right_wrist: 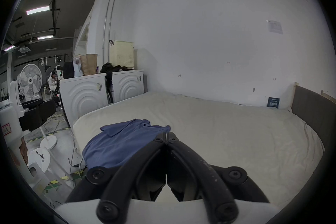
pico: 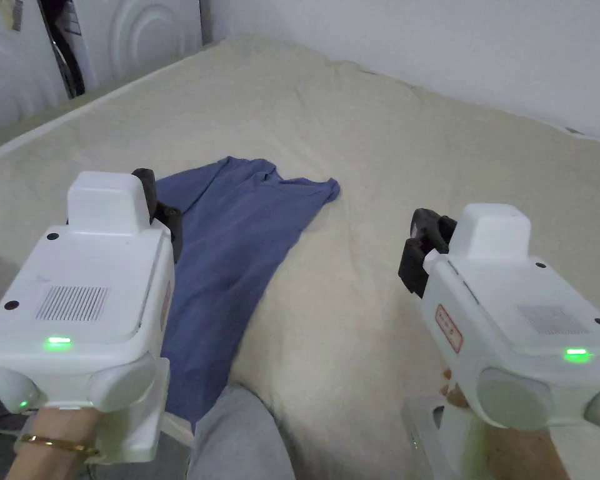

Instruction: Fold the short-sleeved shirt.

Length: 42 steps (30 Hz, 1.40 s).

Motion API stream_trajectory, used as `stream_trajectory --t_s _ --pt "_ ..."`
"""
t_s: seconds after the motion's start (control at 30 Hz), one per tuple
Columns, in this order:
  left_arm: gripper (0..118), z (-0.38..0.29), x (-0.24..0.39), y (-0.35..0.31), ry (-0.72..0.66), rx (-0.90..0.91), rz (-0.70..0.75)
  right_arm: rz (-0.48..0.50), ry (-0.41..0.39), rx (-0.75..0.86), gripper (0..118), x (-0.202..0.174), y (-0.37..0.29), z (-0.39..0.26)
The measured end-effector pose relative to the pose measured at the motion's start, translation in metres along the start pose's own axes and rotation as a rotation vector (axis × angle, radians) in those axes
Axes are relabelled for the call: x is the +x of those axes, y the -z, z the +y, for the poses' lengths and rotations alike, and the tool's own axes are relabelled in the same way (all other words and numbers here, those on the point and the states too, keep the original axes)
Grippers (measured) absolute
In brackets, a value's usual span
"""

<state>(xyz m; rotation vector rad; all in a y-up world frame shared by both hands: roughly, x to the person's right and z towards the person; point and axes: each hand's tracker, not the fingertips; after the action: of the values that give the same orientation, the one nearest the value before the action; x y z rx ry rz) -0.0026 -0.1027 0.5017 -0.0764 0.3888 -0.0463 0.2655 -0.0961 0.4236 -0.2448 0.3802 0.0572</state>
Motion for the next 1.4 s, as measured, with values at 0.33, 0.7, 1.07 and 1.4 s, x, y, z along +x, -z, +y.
stream_trajectory --t_s 0.33,0.7,1.07,1.4 --pt "106 -0.008 -0.004 0.050 -0.038 -0.179 -0.028 0.021 -0.021 -0.013 1 0.000 0.011 0.001" --pt "118 -0.008 0.040 0.224 -0.045 -0.475 -0.204 -0.004 -0.017 -0.054 1 0.020 0.043 -0.004" --pt "118 -0.089 0.111 0.419 0.122 -0.902 -0.268 -0.080 0.053 -0.180 1 0.050 0.084 -0.037" --pt "7 -0.116 0.108 0.434 0.004 -0.937 -0.287 -0.133 0.079 -0.269 1 0.074 0.093 -0.060"
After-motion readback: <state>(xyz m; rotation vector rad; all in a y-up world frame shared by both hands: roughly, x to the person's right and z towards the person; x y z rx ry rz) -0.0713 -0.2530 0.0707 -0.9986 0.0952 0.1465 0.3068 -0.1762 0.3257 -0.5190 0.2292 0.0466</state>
